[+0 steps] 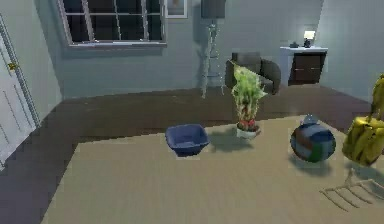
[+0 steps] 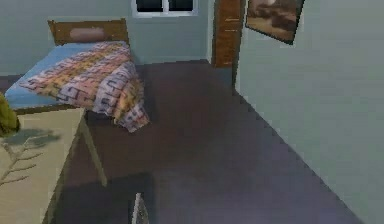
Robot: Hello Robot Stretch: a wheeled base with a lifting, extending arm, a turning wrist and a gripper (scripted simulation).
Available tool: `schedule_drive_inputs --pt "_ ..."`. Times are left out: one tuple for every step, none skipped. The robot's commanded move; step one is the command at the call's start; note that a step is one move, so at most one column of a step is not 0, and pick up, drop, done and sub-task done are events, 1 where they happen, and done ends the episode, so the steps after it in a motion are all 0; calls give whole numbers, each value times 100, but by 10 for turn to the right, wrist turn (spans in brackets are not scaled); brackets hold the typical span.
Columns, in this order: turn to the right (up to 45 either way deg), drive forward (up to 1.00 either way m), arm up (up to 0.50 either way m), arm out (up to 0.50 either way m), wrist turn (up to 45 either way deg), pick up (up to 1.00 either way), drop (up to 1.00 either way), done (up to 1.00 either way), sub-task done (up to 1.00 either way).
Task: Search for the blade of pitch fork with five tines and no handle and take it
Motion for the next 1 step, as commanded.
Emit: schedule_drive_inputs --pt "450 0 0 0 0 0 0 0 0"
